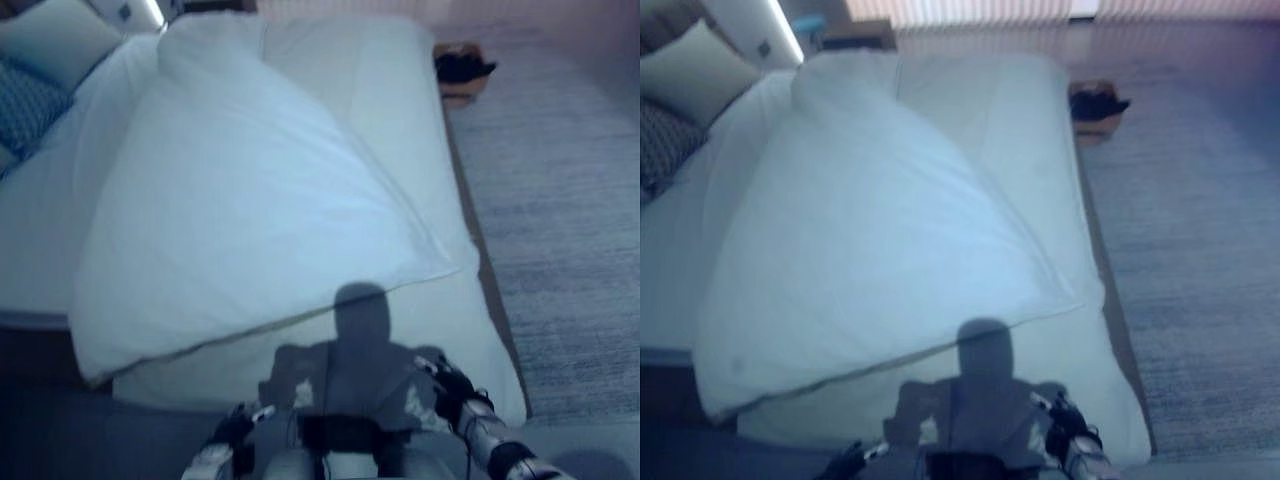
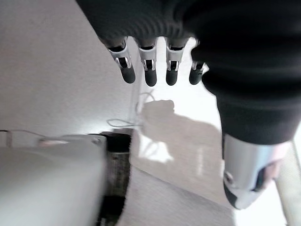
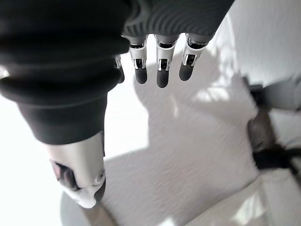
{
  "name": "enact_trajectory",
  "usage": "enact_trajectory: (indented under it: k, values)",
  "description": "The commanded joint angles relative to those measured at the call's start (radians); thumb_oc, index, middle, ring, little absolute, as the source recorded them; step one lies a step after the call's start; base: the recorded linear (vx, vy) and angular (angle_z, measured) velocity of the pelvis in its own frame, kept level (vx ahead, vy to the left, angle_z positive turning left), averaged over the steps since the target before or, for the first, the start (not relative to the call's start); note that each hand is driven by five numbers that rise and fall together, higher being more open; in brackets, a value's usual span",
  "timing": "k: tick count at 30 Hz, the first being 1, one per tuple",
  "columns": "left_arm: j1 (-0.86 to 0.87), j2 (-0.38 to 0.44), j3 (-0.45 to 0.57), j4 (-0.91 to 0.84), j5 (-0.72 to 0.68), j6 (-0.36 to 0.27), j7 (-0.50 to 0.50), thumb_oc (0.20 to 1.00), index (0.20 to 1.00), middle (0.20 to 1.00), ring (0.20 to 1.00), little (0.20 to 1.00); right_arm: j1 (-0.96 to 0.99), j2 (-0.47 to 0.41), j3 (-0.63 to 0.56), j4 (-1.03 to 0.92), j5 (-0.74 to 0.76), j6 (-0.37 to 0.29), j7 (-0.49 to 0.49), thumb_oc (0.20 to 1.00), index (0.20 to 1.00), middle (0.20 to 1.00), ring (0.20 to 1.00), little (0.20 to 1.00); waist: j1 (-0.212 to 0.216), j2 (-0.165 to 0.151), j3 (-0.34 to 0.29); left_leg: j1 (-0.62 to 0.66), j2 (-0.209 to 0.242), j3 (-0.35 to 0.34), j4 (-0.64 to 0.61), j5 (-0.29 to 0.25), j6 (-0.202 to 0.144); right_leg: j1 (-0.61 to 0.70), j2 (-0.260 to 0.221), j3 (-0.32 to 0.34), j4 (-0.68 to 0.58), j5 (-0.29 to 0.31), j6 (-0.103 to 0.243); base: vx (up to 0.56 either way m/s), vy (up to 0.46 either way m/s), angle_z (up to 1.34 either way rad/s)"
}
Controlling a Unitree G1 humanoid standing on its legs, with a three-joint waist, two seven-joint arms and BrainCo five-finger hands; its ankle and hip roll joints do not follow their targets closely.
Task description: Make the bed
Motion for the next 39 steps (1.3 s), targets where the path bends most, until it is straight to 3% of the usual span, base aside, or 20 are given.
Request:
enact_trajectory:
  k: [1, 5, 12, 22, 32, 37, 38, 39]
  values:
    - [-0.061, 0.001, -0.036, -0.01, -0.063, -0.028, 0.043, 1.0, 1.0, 1.0, 1.0, 1.0, -0.063, 0.03, 0.03, -0.1, 0.148, -0.068, -0.039, 1.0, 1.0, 1.0, 1.0, 1.0, -0.025, -0.066, 0.049, -0.047, 0.0, 0.012, 0.008, 0.001, 0.006, 0.005, -0.089, -0.06, 0.072, -0.011, 0.094, -0.03, 0.031, 0.31]
    - [-0.088, -0.001, -0.067, 0.0, -0.063, -0.024, 0.06, 1.0, 1.0, 1.0, 1.0, 1.0, -0.15, 0.058, 0.037, -0.133, 0.233, -0.094, -0.081, 1.0, 1.0, 1.0, 1.0, 1.0, -0.019, -0.062, 0.084, -0.061, 0.008, 0.024, -0.061, 0.029, 0.005, -0.03, -0.09, -0.078, 0.063, 0.006, 0.102, 0.02, 0.088, 0.29]
    - [-0.058, -0.017, -0.075, 0.053, -0.059, -0.006, 0.081, 1.0, 1.0, 1.0, 1.0, 1.0, -0.37, 0.066, -0.032, -0.142, 0.421, -0.163, -0.126, 1.0, 1.0, 1.0, 1.0, 1.0, 0.029, -0.071, 0.131, -0.157, -0.026, 0.058, -0.008, -0.005, 0.024, -0.092, -0.123, -0.031, 0.037, 0.057, 0.132, 0.05, 0.181, -0.09]
    - [-0.056, 0.0, -0.08, -0.008, -0.106, -0.023, 0.092, 1.0, 1.0, 1.0, 1.0, 1.0, -0.59, -0.004, -0.107, -0.099, 0.504, -0.223, -0.15, 1.0, 1.0, 1.0, 1.0, 1.0, 0.074, -0.067, 0.189, -0.267, -0.059, 0.058, 0.045, -0.029, 0.039, -0.147, -0.156, -0.032, 0.019, 0.09, 0.153, 0.03, 0.101, 0.03]
    - [-0.082, -0.009, -0.123, -0.066, -0.135, -0.037, 0.104, 1.0, 1.0, 1.0, 1.0, 1.0, -0.716, -0.058, -0.177, -0.072, 0.581, -0.309, -0.165, 1.0, 1.0, 1.0, 1.0, 1.0, 0.094, -0.054, 0.189, -0.311, -0.076, 0.034, 0.019, -0.022, 0.045, -0.184, -0.175, -0.062, 0.023, 0.088, 0.163, 0.03, 0.027, 0.09]
    - [-0.09, -0.005, -0.148, -0.093, -0.151, -0.041, 0.111, 1.0, 1.0, 1.0, 1.0, 1.0, -0.815, -0.106, -0.184, 0.02, 0.571, -0.302, -0.209, 1.0, 1.0, 1.0, 1.0, 1.0, 0.1, -0.057, 0.189, -0.344, -0.081, 0.029, 0.038, -0.032, 0.055, -0.213, -0.171, -0.058, 0.028, 0.092, 0.164, 0.01, 0.009, 0.05]
    - [-0.092, -0.004, -0.154, -0.098, -0.152, -0.042, 0.112, 1.0, 1.0, 1.0, 1.0, 1.0, -0.834, -0.117, -0.177, 0.046, 0.566, -0.296, -0.213, 0.539, 0.539, 0.539, 0.539, 0.539, 0.103, -0.055, 0.189, -0.35, -0.081, 0.028, 0.04, -0.032, 0.056, -0.218, -0.171, -0.056, 0.028, 0.092, 0.163, 0.0, 0.0, 0.0]
    - [-0.092, -0.003, -0.157, -0.105, -0.153, -0.043, 0.114, 1.0, 1.0, 1.0, 1.0, 1.0, -0.853, -0.128, -0.176, 0.065, 0.552, -0.288, -0.225, 0.539, 0.539, 0.539, 0.539, 0.539, 0.105, -0.053, 0.189, -0.351, -0.081, 0.028, 0.041, -0.032, 0.056, -0.22, -0.17, -0.056, 0.028, 0.092, 0.162, 0.0, 0.0, 0.0]
